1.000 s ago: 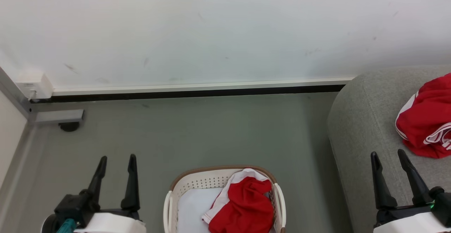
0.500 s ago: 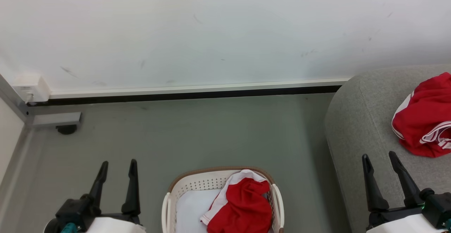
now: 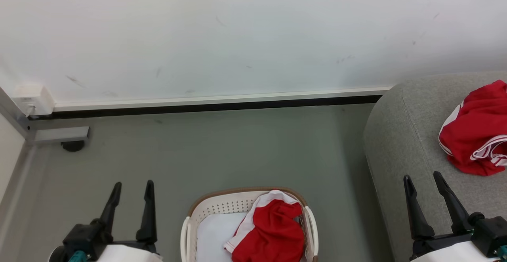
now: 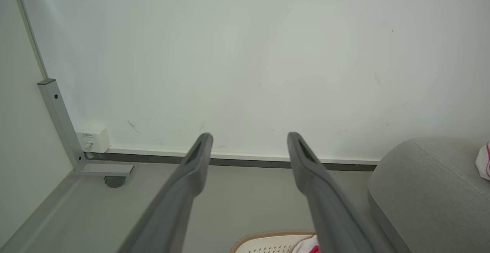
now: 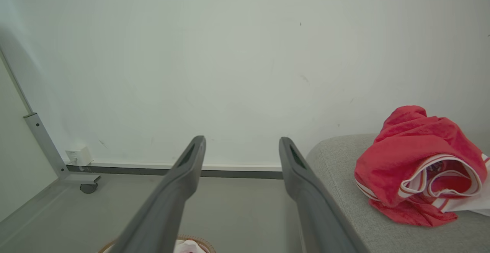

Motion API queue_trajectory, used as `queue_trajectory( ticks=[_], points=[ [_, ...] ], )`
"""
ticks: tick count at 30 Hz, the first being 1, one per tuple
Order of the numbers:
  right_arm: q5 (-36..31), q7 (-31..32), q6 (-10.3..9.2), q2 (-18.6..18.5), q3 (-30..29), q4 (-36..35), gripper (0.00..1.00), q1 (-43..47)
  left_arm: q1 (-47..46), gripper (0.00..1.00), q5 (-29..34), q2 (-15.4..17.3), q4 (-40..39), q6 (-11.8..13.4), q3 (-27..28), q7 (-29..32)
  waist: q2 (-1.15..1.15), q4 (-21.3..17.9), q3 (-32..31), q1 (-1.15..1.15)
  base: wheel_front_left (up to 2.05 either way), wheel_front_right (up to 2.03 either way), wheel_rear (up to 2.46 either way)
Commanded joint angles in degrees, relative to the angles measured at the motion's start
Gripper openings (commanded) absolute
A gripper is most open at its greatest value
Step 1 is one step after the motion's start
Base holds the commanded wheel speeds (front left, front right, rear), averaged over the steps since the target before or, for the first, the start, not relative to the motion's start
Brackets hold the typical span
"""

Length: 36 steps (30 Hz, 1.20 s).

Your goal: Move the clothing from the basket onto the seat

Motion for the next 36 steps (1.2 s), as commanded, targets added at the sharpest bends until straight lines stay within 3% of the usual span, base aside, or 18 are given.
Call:
queue_trajectory(
  ticks=[1,23,36],
  points=[
    [0.3,-0.2,-0.13,-0.3,0.0,0.3,1.00,-0.4,-0.6,1.00,0.6,-0.1,0.2,-0.4,0.2,0.0,0.00,0.0,0.1,0.00,0.00,0.00,0.00],
    [1.4,-0.2,-0.13,-0.7,-0.3,0.0,1.00,-3.4,-4.5,1.00,2.1,-0.4,1.3,-1.9,-1.6,0.0,0.00,-3.7,5.3,0.00,0.00,0.00,0.00],
    [2.7,-0.2,-0.13,0.4,-2.4,-1.5,1.00,-8.7,-13.4,1.00,2.2,2.6,12.0,-2.8,-9.4,0.0,0.00,-8.4,15.0,0.00,0.00,0.00,0.00]
  ],
)
